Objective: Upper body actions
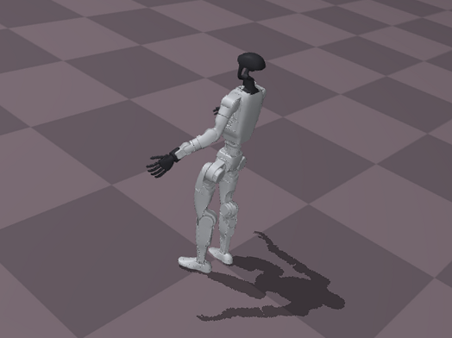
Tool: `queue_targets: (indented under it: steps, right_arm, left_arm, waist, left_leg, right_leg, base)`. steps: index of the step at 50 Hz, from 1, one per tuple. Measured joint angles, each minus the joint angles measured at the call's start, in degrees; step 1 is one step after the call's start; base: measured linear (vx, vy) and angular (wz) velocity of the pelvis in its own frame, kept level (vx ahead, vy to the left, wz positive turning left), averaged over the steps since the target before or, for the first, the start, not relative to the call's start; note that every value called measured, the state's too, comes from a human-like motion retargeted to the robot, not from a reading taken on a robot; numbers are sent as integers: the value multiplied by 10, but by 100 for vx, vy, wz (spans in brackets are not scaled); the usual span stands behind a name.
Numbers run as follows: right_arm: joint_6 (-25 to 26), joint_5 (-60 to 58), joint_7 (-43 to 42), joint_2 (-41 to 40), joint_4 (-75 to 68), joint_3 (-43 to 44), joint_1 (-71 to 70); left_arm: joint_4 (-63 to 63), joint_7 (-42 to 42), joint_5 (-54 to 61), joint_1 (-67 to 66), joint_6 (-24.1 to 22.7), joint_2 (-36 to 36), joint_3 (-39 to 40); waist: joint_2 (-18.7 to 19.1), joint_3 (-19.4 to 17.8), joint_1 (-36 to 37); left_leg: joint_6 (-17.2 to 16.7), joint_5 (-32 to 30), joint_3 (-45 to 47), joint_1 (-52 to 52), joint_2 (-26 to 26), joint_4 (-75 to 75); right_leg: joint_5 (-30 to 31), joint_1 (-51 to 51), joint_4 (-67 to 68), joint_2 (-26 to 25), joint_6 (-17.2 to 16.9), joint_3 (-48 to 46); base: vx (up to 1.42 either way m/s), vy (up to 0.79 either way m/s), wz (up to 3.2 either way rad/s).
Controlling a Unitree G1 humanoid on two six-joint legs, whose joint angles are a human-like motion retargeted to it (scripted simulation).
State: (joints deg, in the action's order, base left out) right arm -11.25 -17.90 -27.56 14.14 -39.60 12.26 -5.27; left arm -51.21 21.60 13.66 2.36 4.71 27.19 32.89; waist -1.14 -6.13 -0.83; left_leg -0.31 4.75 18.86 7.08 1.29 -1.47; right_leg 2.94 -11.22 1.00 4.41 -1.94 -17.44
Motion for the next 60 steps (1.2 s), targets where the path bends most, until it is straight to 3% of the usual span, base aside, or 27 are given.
queue_targets:
  steps: [8,15,20,25,28,31,35,40,45,50,54,60]
  right_arm:
    - [-12,-7,-95,78,249,51,-167]
    - [-68,25,-236,104,342,52,-299]
    - [-81,-42,-268,165,413,14,-350]
    - [-98,-192,-276,280,513,-36,-362]
    - [-105,-297,-302,348,577,-57,-364]
    - [-99,-366,-323,389,623,-75,-371]
    - [-102,-372,-344,387,637,-82,-370]
    - [-48,-313,-333,328,583,-37,-350]
    - [1,-251,-336,263,480,-3,-342]
    - [-21,-85,-322,179,333,18,-357]
    - [-47,36,-274,155,293,29,-361]
    - [-53,1,-307,169,352,22,-354]
  left_arm:
    - [183,98,-77,108,-38,147,61]
    - [303,182,-153,220,-118,222,18]
    - [378,228,-232,278,-145,272,-32]
    - [466,233,-457,288,-151,365,-70]
    - [529,249,-655,294,-145,420,-94]
    - [572,282,-731,311,-170,447,-129]
    - [579,255,-700,329,-180,426,-147]
    - [553,243,-585,303,-97,356,-84]
    - [493,251,-445,266,-72,296,-18]
    - [390,285,-308,251,-93,248,35]
    - [324,286,-252,250,-131,244,45]
    - [328,279,-261,252,-158,260,29]
  waist:
    - [2,26,-4]
    - [0,52,-10]
    - [3,64,-10]
    - [7,73,-11]
    - [9,76,-12]
    - [14,79,-12]
    - [17,79,-8]
    - [15,77,-8]
    - [15,82,-10]
    - [12,86,-12]
    - [11,86,-13]
    - [11,81,-14]
  left_leg:
    - [0,3,2,0,-1,0]
    - [0,4,-7,-4,1,-1]
    - [0,7,-7,-4,2,-2]
    - [0,9,-5,-7,2,-2]
    - [0,10,-5,-8,2,-1]
    - [1,10,-5,-9,1,-1]
    - [1,10,-3,-9,0,-1]
    - [1,9,-1,-9,0,0]
    - [1,9,0,-10,-1,1]
    - [0,8,-3,-9,1,1]
    - [0,8,-6,-11,1,1]
    - [1,6,-7,-13,0,0]
  right_leg:
    - [-3,1,2,-2,-1,1]
    - [-7,-1,1,-1,-3,-8]
    - [-9,0,1,-1,-4,-7]
    - [-10,3,1,-2,-5,-5]
    - [-11,4,1,-2,-5,-4]
    - [-11,5,1,-3,-6,-4]
    - [-10,6,1,-4,-6,-1]
    - [-9,8,1,-4,-5,1]
    - [-8,11,2,-4,-5,2]
    - [-8,11,2,-3,-4,0]
    - [-8,10,2,-3,-4,-4]
    - [-9,9,1,-3,-5,-5]
  base:
    - [1,0,1]
    - [3,1,7]
    - [0,0,0]
    - [1,1,-1]
    - [0,0,0]
    - [0,0,0]
    - [0,0,0]
    - [-1,0,-1]
    - [0,0,0]
    - [0,0,0]
    - [0,0,0]
    - [0,0,0]
